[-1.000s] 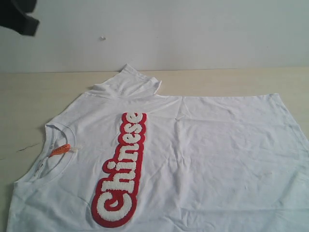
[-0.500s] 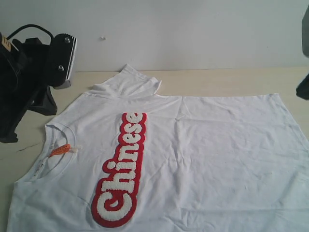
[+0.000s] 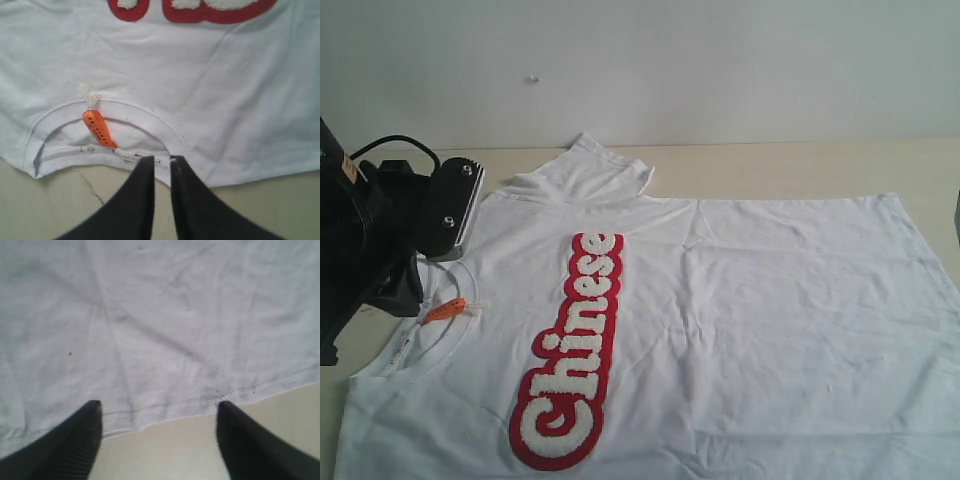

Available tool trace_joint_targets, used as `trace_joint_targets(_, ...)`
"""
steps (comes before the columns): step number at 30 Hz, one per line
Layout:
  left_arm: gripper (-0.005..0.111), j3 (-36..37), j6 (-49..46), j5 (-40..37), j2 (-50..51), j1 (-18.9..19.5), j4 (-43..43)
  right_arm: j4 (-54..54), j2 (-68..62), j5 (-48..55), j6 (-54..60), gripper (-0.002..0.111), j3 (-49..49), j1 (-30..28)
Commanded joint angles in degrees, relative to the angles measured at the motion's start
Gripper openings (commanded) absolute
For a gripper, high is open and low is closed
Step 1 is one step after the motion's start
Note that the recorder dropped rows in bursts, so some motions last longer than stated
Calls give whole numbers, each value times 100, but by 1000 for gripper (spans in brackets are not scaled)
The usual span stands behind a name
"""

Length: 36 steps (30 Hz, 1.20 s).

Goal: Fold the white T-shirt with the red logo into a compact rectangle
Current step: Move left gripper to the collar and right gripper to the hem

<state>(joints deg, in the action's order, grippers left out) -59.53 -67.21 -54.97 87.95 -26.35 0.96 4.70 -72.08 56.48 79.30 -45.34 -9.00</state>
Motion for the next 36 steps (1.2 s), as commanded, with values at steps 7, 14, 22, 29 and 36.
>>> trace_joint_targets(7,106,127,-8,269,-8,-35,-520,138,68,-49,-9,105,39,-34)
trace_joint_targets(14,105,159,27,373,-8,-35,-729,137,68,-94,3,105,39,-34)
trace_joint_targets(22,105,64,-1271,434,358,-35,-718,19,-326,-451,311,105,39,-34)
trace_joint_targets(29,105,-586,-1458,239,1224,496,-718,-405,-1215,-969,504,105,15,-34)
trace_joint_targets(36,105,-1052,-1869,25,1845,1134,-718,-470,-2020,-926,504,104,-656,-34)
